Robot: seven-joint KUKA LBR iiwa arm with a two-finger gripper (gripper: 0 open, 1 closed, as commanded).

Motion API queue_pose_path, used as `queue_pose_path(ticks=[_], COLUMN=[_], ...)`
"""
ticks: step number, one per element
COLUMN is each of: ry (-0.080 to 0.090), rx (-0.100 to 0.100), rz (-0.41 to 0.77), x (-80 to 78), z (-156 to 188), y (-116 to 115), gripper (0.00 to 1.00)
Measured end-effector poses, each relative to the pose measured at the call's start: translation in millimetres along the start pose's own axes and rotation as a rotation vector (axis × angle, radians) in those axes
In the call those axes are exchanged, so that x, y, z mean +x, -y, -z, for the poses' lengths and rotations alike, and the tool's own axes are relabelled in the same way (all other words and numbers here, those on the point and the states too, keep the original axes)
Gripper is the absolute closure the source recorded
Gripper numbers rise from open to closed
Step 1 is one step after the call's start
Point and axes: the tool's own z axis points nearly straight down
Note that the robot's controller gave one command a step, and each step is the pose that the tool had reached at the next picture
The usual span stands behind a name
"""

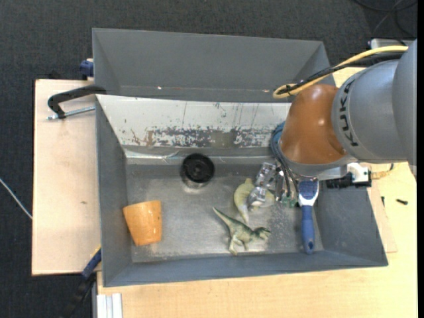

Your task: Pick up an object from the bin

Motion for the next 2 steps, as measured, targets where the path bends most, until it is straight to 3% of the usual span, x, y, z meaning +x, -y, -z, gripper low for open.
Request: queue_pose_path(ticks=[2], ry=[-0.001], rx=[-0.001], rz=[0.002], x=[-3.6], z=[50.4], y=[-2.1], gripper=[1.00])
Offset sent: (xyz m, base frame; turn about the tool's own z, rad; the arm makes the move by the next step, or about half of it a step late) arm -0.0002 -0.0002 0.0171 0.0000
